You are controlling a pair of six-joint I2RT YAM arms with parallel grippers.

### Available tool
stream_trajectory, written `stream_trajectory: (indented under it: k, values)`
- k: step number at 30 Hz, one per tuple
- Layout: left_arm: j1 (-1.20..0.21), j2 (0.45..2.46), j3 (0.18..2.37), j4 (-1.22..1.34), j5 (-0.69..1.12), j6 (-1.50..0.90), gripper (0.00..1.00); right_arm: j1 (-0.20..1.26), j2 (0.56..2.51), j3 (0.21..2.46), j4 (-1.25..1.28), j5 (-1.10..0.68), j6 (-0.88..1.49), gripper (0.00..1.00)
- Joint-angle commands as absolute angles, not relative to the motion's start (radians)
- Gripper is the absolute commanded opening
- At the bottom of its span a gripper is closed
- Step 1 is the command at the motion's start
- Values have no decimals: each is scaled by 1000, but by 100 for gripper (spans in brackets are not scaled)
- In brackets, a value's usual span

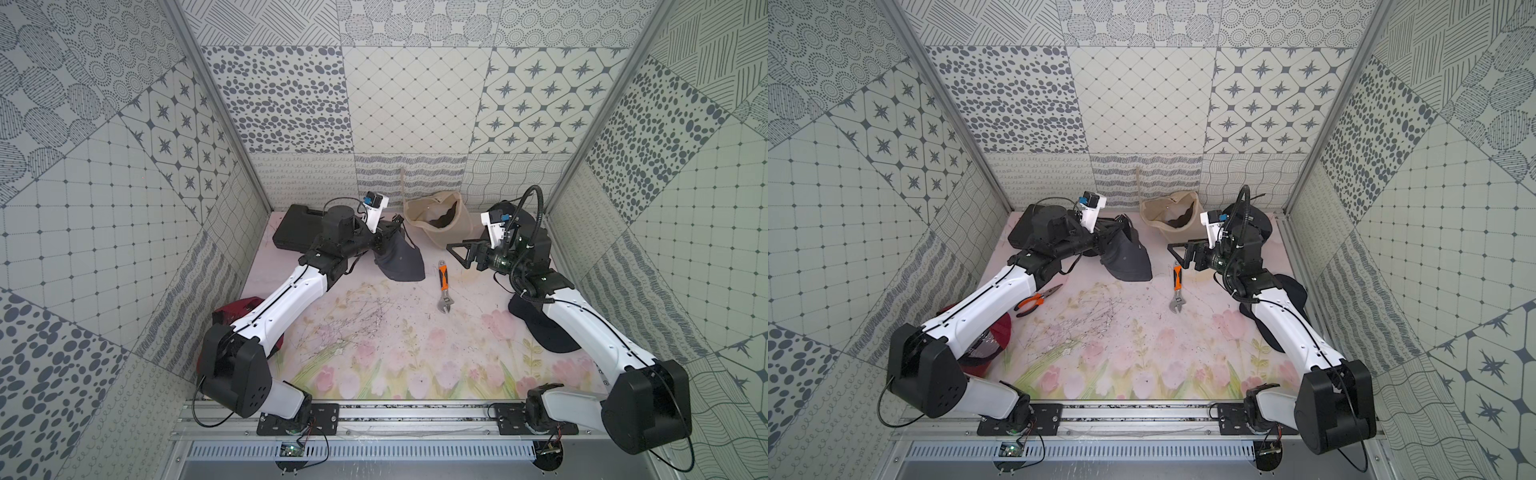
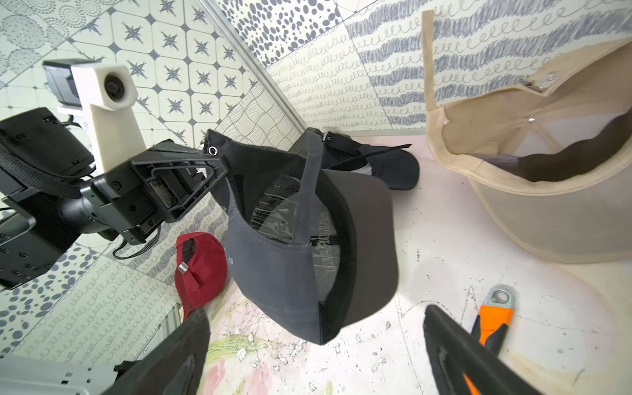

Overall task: Open the adjustable buckle of the baseball cap
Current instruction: Place the baseball cap at the center of the board.

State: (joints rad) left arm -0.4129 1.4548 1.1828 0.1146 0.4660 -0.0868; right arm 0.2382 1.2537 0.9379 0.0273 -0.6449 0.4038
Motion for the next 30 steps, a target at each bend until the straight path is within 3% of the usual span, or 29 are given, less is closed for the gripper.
stream_trajectory:
  k: [1, 11, 21, 26, 28, 30]
  values:
    - [-354, 1464, 1146, 117, 510, -93, 0, 225, 1241, 918, 14, -553, 403, 98]
    - [-268, 1520, 1110, 92, 466, -79, 0, 162, 1276, 915, 36, -505, 482, 98]
    - [-251, 1603, 1173, 35, 308, -3, 0, 53, 1262, 893, 28, -436, 570, 98]
    - [-251, 1634, 1209, 67, 320, 16, 0, -14, 1236, 905, 19, -402, 587, 98]
    - [-252, 1651, 1221, 74, 325, 15, 4, -38, 1233, 918, 9, -393, 596, 98]
    - [-251, 1666, 1228, 80, 325, 12, 16, -60, 1243, 939, -28, -381, 607, 98]
